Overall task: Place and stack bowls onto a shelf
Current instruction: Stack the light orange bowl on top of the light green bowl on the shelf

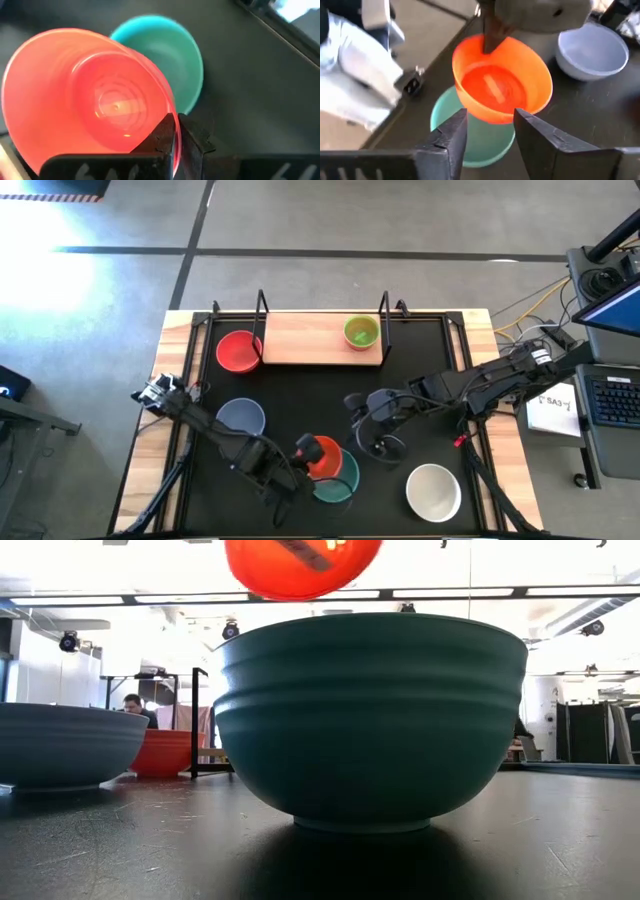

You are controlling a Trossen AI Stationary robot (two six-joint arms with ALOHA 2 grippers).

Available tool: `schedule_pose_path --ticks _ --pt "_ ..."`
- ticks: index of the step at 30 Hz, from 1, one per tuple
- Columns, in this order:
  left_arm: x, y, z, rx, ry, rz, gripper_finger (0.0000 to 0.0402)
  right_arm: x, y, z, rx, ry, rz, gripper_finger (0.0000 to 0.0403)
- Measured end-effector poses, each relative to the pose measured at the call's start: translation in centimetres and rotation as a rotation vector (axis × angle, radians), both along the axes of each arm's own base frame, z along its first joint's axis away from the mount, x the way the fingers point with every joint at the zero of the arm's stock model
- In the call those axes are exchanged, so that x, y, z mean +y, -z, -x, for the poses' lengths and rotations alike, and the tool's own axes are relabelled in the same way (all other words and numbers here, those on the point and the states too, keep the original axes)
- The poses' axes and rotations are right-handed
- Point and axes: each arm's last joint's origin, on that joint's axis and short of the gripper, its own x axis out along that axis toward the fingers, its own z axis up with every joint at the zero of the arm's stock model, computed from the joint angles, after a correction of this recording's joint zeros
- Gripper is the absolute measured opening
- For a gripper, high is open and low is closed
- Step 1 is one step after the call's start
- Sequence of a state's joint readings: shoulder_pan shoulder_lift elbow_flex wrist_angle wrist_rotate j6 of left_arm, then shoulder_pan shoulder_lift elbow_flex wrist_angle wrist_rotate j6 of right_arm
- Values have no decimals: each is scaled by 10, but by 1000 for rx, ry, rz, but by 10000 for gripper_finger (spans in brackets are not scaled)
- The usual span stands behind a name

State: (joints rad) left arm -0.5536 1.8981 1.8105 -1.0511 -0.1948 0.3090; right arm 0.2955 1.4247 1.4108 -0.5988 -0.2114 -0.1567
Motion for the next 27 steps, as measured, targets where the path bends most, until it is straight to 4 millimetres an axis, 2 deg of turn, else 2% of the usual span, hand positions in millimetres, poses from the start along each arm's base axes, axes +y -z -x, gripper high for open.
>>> schedule_pose_path --ticks 8,16,27 --pt "3 -10 -17 -57 189 195 0 9 10 10 19 -225 135 174" --pt "20 -12 -31 -128 210 179 0 16 13 12 -18 -307 188 151" --pt "33 -14 -42 -183 262 171 0 19 14 14 19 -313 123 124"
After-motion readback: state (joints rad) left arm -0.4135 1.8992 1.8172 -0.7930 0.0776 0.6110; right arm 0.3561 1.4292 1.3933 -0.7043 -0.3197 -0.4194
